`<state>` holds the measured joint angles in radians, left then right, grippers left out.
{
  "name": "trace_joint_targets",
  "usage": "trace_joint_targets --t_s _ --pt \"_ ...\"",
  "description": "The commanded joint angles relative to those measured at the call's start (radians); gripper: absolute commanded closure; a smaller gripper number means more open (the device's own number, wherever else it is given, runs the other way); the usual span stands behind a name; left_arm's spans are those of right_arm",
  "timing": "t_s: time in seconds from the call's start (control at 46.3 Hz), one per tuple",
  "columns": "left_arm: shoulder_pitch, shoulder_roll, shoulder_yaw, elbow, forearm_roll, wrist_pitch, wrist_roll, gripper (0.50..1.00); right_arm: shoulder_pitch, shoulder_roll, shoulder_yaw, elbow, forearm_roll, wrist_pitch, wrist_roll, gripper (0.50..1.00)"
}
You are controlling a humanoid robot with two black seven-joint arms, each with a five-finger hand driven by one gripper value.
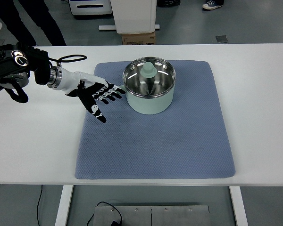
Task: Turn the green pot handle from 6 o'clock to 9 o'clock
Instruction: 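Push the pot body with the left hand to swing the handle toward the left arm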
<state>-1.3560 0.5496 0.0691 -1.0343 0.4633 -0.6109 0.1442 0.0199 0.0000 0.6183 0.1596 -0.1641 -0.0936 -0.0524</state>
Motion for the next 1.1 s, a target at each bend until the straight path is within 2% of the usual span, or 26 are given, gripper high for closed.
trace_joint_targets --t_s 0.0,0.647,1.079 --pt "0.0 0.009 0.0 0.003 0.0 0.0 0.0 0.5 0.0 0.0 0.0 0.0 0.0 0.0 0.0 0.5" --pt "-0.003 0.023 -0.002 0.074 0.0 0.0 -0.002 0.5 0.0 0.0 0.0 0.0 0.0 0.0 0.0 0.5" --pt "-0.038 0.013 -0.002 -0.007 -0.014 0.0 -0.002 0.5 0.0 0.0 0.0 0.0 0.0 0.0 0.0 0.5"
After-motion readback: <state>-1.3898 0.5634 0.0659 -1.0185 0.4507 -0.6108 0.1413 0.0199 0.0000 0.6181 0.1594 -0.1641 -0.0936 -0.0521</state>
